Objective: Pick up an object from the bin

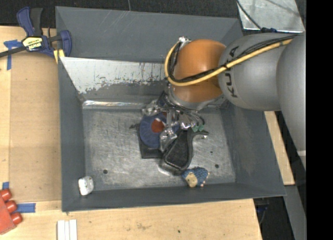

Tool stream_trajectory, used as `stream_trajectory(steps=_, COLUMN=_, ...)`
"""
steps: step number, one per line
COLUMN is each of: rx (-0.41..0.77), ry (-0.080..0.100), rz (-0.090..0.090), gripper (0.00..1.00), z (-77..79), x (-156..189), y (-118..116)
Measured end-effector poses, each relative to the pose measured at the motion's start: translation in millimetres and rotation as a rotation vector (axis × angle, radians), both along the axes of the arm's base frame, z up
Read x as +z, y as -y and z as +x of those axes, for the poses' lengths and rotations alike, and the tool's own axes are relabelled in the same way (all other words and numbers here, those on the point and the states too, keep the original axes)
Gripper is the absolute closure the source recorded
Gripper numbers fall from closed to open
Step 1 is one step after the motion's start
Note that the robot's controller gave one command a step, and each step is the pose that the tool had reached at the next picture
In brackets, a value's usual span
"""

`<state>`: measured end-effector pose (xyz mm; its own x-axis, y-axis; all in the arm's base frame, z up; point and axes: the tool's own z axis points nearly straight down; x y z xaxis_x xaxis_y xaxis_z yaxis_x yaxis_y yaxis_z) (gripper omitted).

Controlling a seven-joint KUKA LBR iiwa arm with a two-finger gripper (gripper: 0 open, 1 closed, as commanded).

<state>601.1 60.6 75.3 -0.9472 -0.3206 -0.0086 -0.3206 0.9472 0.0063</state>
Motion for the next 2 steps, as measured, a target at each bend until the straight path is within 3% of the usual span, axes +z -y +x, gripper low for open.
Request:
stream_trajectory(steps=1, rx=-0.001, ry=0.003, rz=-0.001, gripper=1.0, z=0.9, x=1, y=1)
stream_trajectory(steps=2, rx=0.436, ry=0.006, rz=-0.01, gripper=1.0, z=-25.2, x=143, y=-18)
